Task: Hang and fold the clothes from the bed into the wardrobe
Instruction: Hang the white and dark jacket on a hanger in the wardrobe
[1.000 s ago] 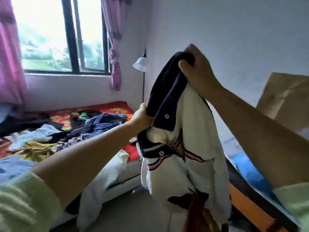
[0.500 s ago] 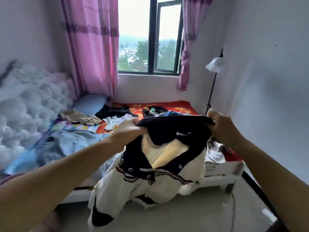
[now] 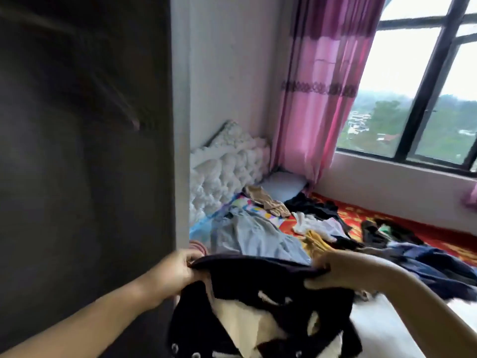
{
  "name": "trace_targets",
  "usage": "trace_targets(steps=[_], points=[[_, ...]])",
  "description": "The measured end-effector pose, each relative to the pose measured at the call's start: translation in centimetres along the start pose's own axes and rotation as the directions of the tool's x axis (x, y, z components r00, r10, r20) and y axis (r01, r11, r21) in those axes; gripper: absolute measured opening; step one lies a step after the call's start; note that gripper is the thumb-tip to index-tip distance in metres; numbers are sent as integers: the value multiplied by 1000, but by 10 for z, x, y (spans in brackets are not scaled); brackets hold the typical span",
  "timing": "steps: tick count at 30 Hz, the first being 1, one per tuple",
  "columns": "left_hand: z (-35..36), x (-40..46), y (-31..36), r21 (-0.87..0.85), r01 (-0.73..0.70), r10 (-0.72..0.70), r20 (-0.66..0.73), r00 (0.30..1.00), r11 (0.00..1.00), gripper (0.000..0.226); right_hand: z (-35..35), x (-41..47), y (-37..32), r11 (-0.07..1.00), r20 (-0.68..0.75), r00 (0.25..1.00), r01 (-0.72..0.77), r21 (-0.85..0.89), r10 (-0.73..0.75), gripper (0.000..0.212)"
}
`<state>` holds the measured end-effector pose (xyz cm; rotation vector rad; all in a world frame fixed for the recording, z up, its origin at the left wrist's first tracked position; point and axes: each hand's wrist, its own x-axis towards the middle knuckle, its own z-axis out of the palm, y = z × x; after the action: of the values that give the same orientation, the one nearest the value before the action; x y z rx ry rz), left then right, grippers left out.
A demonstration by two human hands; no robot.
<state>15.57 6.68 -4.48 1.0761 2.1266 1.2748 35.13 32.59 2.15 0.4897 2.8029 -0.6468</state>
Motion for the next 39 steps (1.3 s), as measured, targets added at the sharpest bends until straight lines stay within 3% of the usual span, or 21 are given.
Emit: trace_targets(steps=[2,3,5,8,11,13,15,17,19,22,23,25,26,27,28,29,33,39], points=[[-14,-34,-21,-153,155,-160,-18,987,976,33,11,19,-19,988,197,980,42,-151,-11,66],[-24,-49,-32,-218,211,-223,-35,974,953,46,13,34,-31,987,234,970,98,-125,-67,72],[-39,-78,-34,-382,254,-297,-58,953,889,61,18,65,-55,970,221,951,187,153,-218,81],[-54,-110,-25,-555,247,-396,-165,903,795,27,40,103,-88,731,230,908,112,673,-351,72],[-74,-124,-24,-718,218,-545,-260,797,662,33,69,144,-131,504,225,916,-30,863,-332,47],[-103,-121,-32,-795,155,-635,-332,697,586,40,76,168,-171,502,239,912,-44,864,-333,42],[-132,-113,-38,-807,102,-686,-420,594,582,41,80,186,-206,611,242,914,7,792,-325,46],[-163,-105,-43,-799,63,-692,-474,545,597,38,81,204,-236,687,217,904,108,719,-369,34],[-186,-99,-43,-783,26,-659,-505,557,622,35,74,219,-264,775,238,873,217,594,-427,23],[-222,-94,-42,-783,48,-626,-456,632,620,32,36,232,-314,918,324,861,345,195,-393,27],[-231,-92,-39,-784,45,-598,-434,674,620,32,16,234,-335,910,263,872,384,159,-414,28],[-248,-86,-33,-785,44,-561,-401,724,618,33,-27,241,-380,824,-39,877,464,325,-478,32],[-254,-83,-32,-774,62,-557,-395,731,630,30,-48,246,-400,784,-263,839,540,306,-476,33],[-263,-82,-33,-762,76,-561,-402,723,644,29,-66,253,-421,810,-497,716,585,46,-489,30],[-269,-81,-32,-757,75,-561,-411,719,650,30,-81,261,-437,830,-647,558,510,-226,-519,27],[-277,-81,-31,-753,71,-559,-419,716,655,29,-91,273,-450,829,-687,473,405,-386,-551,31],[-301,-82,-29,-702,56,-529,-480,700,710,24,-106,317,-473,826,-613,594,167,-539,-521,56],[-326,-91,-33,-675,70,-524,-498,691,734,28,-107,340,-479,846,-660,562,151,-511,-499,31]])
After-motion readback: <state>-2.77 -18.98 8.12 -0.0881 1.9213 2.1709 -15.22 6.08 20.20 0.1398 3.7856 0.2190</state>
